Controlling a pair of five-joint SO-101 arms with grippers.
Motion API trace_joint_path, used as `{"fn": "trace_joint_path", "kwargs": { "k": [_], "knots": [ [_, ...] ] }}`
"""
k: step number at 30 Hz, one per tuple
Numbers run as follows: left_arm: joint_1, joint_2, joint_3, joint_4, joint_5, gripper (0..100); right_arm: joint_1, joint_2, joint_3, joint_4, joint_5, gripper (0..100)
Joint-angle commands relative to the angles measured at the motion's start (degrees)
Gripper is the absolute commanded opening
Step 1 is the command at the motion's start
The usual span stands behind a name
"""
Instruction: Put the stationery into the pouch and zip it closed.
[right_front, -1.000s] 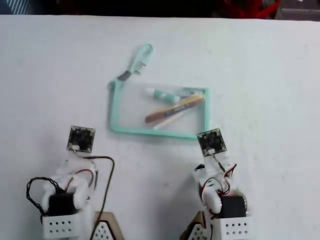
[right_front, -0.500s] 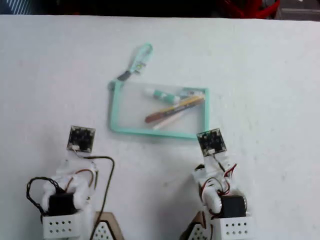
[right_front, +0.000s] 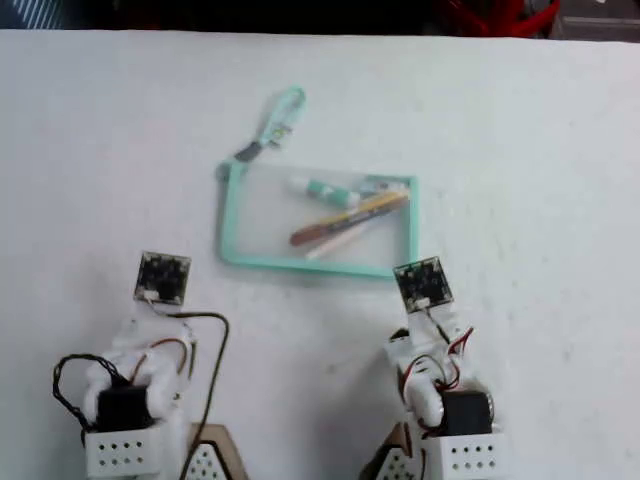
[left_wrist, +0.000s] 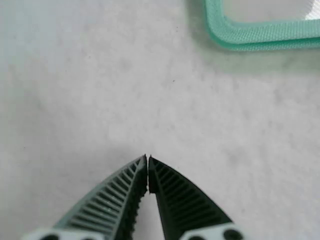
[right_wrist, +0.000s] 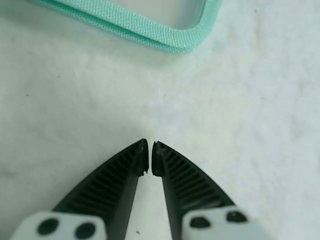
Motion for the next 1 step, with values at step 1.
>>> {"fn": "trace_joint_path", "kwargs": {
  "k": [1],
  "knots": [
    [0.3, 0.0, 0.0, 0.4, 0.4, 3, 0.3, -0.3, 0.5, 0.5, 0.4, 2.7]
  ]
}}
